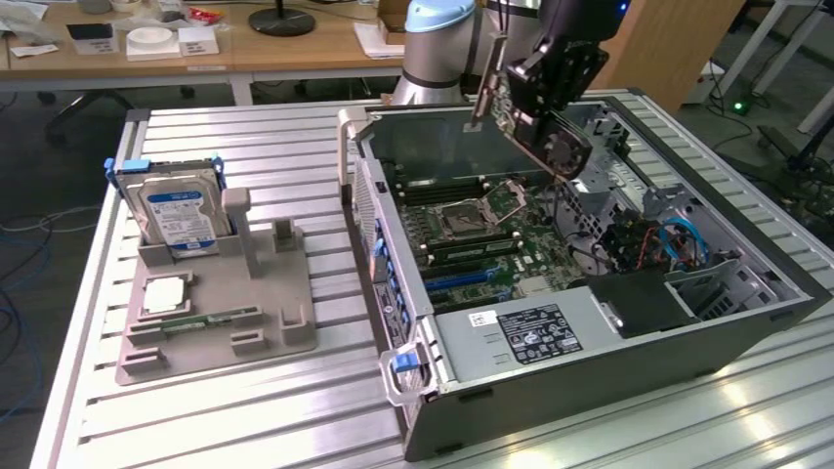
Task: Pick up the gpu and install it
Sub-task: 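Insert the gpu into the slot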
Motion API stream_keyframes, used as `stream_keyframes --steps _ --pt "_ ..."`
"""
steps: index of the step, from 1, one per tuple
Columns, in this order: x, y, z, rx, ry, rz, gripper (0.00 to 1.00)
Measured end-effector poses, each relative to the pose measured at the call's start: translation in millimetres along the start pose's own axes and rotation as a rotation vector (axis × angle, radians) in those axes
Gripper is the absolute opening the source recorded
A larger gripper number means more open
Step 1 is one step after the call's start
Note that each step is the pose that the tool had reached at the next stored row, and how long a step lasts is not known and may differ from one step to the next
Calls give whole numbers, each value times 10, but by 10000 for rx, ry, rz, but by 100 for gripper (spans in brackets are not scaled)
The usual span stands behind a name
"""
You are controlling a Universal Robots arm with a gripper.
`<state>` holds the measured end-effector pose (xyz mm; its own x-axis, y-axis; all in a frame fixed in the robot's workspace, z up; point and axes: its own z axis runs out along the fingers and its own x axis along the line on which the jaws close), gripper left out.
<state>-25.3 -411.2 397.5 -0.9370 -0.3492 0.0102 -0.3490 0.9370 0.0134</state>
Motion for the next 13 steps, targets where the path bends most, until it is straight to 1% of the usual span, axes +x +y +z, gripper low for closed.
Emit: stream_keyframes --steps 13 --pt "0 0 0 22 25 -1730 27"
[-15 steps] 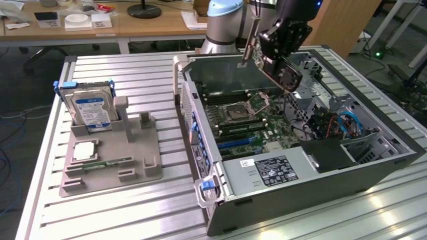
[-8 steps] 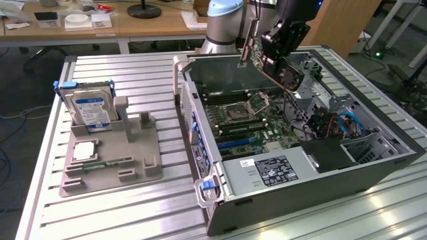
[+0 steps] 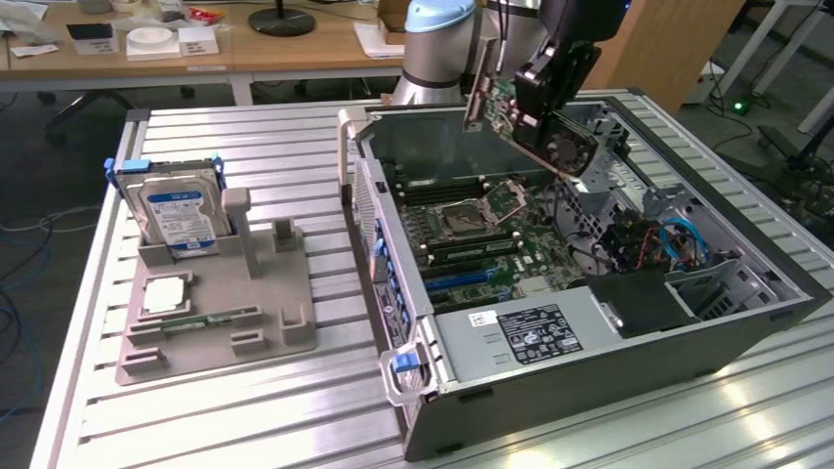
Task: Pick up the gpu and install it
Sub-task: 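Insert the gpu into the slot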
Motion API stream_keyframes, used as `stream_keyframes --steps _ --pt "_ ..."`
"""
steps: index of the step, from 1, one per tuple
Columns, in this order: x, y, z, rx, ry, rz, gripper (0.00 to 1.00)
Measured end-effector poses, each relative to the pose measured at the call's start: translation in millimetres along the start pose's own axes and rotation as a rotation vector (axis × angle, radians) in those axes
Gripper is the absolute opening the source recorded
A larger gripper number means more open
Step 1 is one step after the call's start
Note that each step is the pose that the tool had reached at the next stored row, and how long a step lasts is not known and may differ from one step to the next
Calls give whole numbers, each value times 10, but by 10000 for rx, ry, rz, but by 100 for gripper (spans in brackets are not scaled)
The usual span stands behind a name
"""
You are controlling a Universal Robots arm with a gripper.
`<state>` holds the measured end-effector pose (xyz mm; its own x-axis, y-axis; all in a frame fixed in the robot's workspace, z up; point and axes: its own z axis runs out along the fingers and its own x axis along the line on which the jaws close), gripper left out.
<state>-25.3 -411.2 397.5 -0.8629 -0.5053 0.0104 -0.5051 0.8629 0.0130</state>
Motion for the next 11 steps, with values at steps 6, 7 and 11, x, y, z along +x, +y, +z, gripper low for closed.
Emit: stream_keyframes --steps 6,7,11 --pt "0 0 0 13 12 -750 27" --pt "0 0 0 15 15 -877 27" --pt "0 0 0 27 25 -1386 27"
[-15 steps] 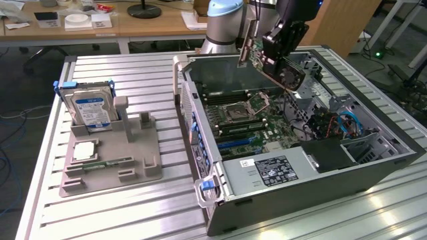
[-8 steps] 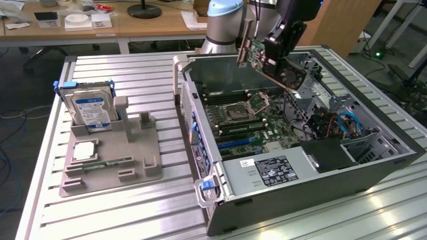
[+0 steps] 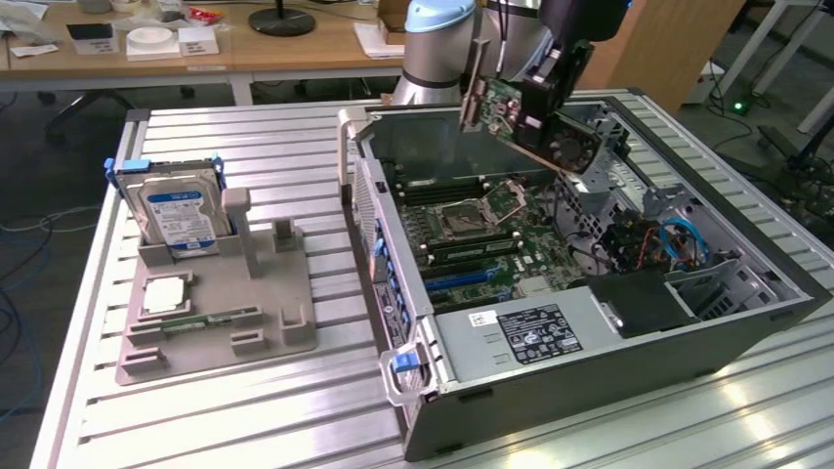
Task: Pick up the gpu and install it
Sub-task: 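Insert the gpu into the slot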
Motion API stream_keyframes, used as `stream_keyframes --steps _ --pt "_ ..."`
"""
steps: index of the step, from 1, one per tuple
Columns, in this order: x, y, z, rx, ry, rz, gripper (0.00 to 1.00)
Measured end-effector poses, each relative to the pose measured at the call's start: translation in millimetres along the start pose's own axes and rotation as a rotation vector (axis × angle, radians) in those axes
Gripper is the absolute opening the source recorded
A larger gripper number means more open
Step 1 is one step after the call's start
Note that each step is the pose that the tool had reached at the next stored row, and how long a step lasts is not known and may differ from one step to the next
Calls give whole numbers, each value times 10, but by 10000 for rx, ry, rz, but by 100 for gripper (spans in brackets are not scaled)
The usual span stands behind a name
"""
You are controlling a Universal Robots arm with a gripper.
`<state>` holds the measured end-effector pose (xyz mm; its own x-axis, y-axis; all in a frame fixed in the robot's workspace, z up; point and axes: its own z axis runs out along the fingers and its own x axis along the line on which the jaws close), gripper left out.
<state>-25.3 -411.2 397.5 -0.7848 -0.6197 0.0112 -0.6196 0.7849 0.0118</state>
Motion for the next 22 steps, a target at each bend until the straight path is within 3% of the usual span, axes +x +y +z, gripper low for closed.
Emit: stream_keyframes --steps 22 --pt "0 0 0 86 74 -2865 27"
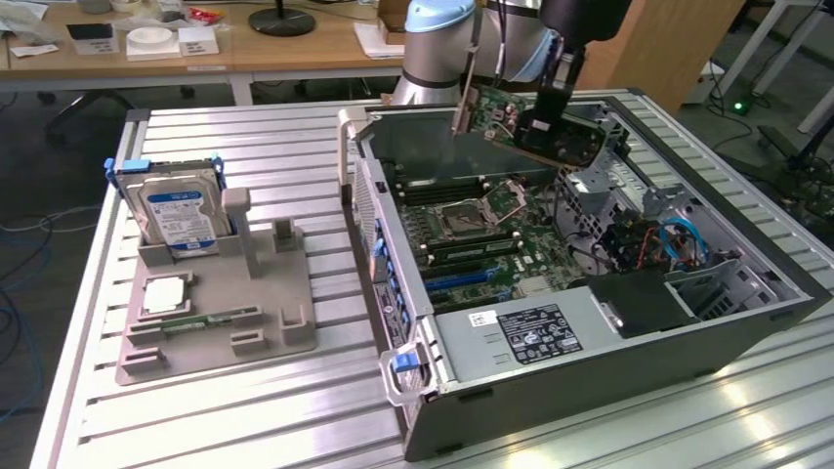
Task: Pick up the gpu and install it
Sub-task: 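Insert the gpu into the slot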
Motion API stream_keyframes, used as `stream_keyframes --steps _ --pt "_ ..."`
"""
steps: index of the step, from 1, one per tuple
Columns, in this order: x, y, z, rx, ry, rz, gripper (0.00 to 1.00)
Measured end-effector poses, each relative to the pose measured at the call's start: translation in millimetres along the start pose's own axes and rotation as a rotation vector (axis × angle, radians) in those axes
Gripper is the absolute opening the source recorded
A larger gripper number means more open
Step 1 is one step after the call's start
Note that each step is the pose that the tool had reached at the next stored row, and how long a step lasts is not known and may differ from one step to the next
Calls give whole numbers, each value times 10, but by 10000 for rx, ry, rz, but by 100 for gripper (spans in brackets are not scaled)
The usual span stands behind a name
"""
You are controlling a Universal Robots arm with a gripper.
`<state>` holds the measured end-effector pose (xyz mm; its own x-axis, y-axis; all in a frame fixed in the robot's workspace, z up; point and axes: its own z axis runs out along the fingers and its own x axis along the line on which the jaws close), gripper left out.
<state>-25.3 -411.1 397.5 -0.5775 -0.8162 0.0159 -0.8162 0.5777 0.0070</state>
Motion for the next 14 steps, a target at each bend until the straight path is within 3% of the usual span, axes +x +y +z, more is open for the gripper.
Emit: stream_keyframes --steps 14 --pt "0 0 0 43 27 -2127 27"
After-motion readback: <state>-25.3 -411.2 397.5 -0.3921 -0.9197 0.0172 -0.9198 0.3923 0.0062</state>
